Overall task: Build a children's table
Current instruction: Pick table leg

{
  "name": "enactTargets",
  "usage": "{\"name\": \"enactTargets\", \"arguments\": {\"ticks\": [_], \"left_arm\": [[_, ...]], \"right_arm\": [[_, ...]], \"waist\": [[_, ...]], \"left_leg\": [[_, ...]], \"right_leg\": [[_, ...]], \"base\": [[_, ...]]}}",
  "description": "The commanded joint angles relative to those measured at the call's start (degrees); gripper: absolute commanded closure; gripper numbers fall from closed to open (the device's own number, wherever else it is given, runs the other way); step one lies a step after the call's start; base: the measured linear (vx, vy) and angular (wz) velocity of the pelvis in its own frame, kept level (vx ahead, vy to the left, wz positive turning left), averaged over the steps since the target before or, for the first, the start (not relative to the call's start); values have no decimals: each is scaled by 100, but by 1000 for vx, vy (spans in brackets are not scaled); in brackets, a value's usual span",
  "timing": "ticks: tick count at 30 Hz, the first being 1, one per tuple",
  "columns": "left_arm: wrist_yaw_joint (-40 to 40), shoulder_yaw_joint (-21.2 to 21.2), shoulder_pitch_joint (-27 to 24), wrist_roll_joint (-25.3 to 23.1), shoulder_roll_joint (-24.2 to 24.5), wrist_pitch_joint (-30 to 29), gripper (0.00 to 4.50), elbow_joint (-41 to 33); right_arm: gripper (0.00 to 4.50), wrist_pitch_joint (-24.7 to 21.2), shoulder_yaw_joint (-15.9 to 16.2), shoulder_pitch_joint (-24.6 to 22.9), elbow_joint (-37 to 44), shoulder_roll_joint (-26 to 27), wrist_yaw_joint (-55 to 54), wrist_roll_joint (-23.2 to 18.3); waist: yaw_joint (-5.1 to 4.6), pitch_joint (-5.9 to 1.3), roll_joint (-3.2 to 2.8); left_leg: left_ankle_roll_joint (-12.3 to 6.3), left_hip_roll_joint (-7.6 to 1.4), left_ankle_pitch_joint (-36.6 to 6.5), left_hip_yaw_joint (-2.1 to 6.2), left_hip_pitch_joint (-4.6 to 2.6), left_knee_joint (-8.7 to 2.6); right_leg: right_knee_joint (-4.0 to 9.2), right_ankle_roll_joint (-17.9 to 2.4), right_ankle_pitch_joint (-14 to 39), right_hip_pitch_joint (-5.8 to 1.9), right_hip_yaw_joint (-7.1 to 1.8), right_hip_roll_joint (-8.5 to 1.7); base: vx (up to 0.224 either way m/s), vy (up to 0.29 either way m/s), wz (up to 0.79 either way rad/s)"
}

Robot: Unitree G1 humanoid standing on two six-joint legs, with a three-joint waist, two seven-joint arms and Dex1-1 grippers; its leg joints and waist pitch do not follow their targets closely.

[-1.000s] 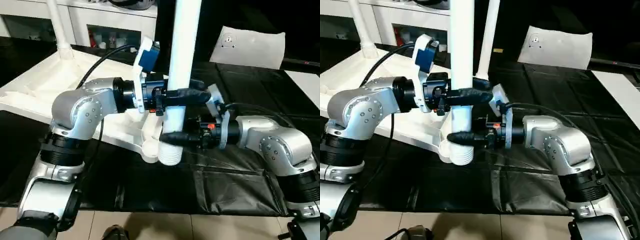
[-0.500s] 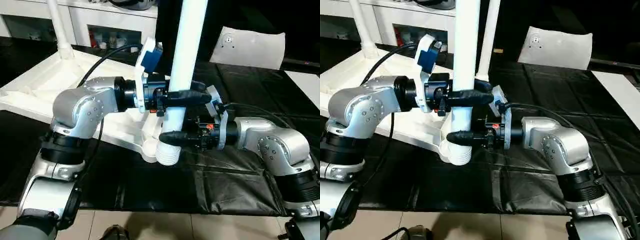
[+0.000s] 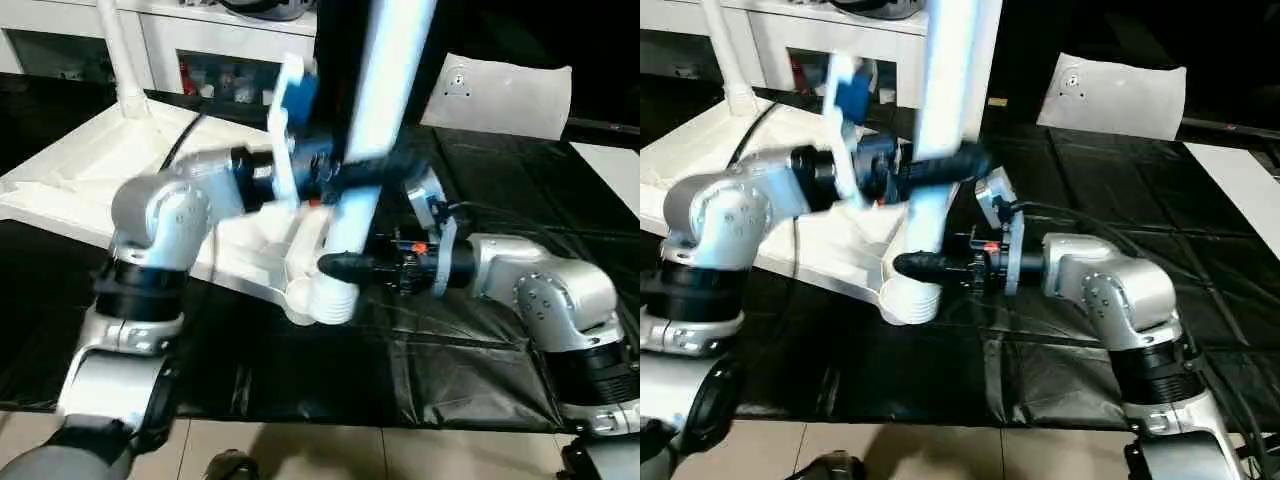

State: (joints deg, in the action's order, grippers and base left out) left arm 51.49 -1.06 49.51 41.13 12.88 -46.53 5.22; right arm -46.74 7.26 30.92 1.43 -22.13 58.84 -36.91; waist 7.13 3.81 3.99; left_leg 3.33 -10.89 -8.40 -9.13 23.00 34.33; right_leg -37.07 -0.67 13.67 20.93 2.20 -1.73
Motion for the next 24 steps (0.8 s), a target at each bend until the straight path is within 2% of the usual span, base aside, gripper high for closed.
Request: {"name": "enactTargets", "arguments": {"ticks": [1,2,3,5,10,11,12,14,24], "left_arm": [[-166,-50,-29,32,-75,60,149,-132],[-213,-90,-56,44,-114,56,149,-173],[-316,-151,-84,70,-165,29,149,-218],[-502,-237,-122,106,-243,-34,149,-286],[-1033,-336,-222,-1,-359,17,149,-416],[-1330,-411,-267,-46,-431,5,149,-474],[-1444,-455,-286,-59,-475,22,165,-505],[-1510,-487,-299,-62,-503,35,182,-527],[-1819,-519,-377,-27,-577,71,182,-724]], "right_arm": [[259,83,-116,-47,-30,-2,-57,-22],[259,91,-137,-52,-30,13,-75,-10],[259,93,-154,-53,-32,27,-96,-2],[259,107,-170,-54,-34,42,-128,12],[259,187,-208,-46,-73,94,-228,59],[259,232,-217,-37,-102,108,-272,80],[259,251,-225,-32,-116,118,-290,91],[259,259,-230,-29,-123,127,-302,97],[259,399,-203,13,-220,144,-359,171]], "waist": [[18,-437,-45],[20,-435,-43],[23,-440,-70],[25,-440,-58],[43,-442,-73],[49,-441,-68],[51,-435,-62],[71,-437,-70],[95,-436,-58]], "left_leg": [[145,-254,-677,35,-192,-350],[145,-249,-680,34,-192,-351],[163,-255,-696,37,-192,-350],[184,-257,-704,40,-193,-350],[190,-255,-747,42,-198,-349],[196,-254,-745,40,-199,-349],[213,-264,-754,48,-199,-357],[216,-261,-775,41,-203,-350],[238,-251,-775,40,-204,-354]], "right_leg": [[413,-1184,-72,-228,-240,-614],[414,-1174,-50,-225,-240,-607],[416,-1171,-58,-224,-242,-613],[408,-1189,-84,-227,-239,-612],[417,-1144,-64,-226,-242,-610],[423,-1126,-44,-225,-244,-607],[417,-1128,-41,-220,-239,-604],[432,-1115,-20,-216,-244,-614],[443,-996,75,-210,-250,-606]], "base": [[0,0,0],[0,0,0],[0,0,0],[0,0,0],[0,0,0],[0,0,0],[0,0,0],[0,0,0],[0,0,0]]}}
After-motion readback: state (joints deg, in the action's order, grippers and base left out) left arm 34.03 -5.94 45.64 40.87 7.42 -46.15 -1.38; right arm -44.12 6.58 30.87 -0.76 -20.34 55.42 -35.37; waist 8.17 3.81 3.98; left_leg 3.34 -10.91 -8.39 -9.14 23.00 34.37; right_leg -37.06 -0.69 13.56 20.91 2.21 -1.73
